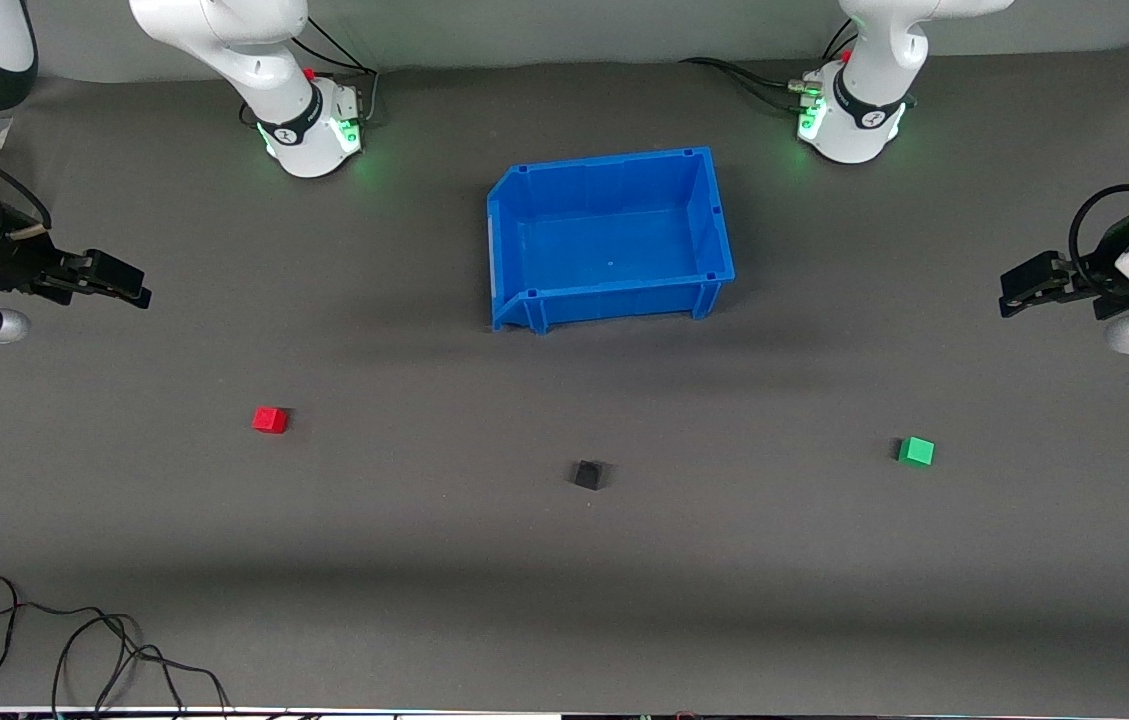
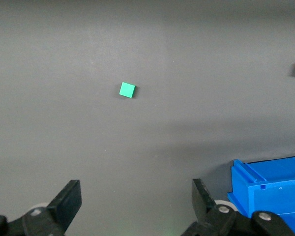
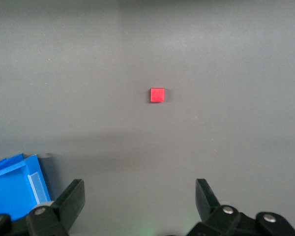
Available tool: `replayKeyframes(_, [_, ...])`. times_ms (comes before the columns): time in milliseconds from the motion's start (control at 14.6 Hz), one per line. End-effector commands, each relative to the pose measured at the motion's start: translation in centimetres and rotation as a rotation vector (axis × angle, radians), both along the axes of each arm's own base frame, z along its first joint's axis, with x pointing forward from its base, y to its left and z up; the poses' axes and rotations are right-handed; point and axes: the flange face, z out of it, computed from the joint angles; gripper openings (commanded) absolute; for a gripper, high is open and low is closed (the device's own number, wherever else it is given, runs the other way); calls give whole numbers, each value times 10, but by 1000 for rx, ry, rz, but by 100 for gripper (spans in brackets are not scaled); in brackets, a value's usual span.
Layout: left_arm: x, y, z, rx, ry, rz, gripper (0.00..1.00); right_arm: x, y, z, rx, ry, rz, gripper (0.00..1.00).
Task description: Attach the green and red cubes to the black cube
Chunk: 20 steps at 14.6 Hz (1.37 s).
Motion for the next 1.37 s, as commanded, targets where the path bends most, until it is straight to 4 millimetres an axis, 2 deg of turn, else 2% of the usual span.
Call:
replayKeyframes(0, [-7,-1,5,19,-6,-20,100,-2,-2,4,26,-6,14,100])
replayKeyframes(412, [-6,-2,3,19,-1,-20,100,1,-1,4,27,-11,16,100])
replayKeyframes(480, [-5,-2,8,17,-9,-12,100,1,-1,4,27,-11,16,100])
replayKeyframes(686, [-5,0,10,13,-12,10,100,1,-13,5,27,-14,-5,100])
replayKeyframes(823, [-6,9,11,3,3,101,100,1,-18,4,27,-14,-15,100])
replayKeyframes(960, [-4,17,12,9,-7,320,100,4,-24,2,25,-30,-26,100])
replayKeyframes(1097, [-1,17,9,11,-13,497,100,14,-28,-16,25,-15,-33,100])
replayKeyframes(1303, [5,32,7,-28,7,764,100,37,-33,-63,25,-16,-45,100])
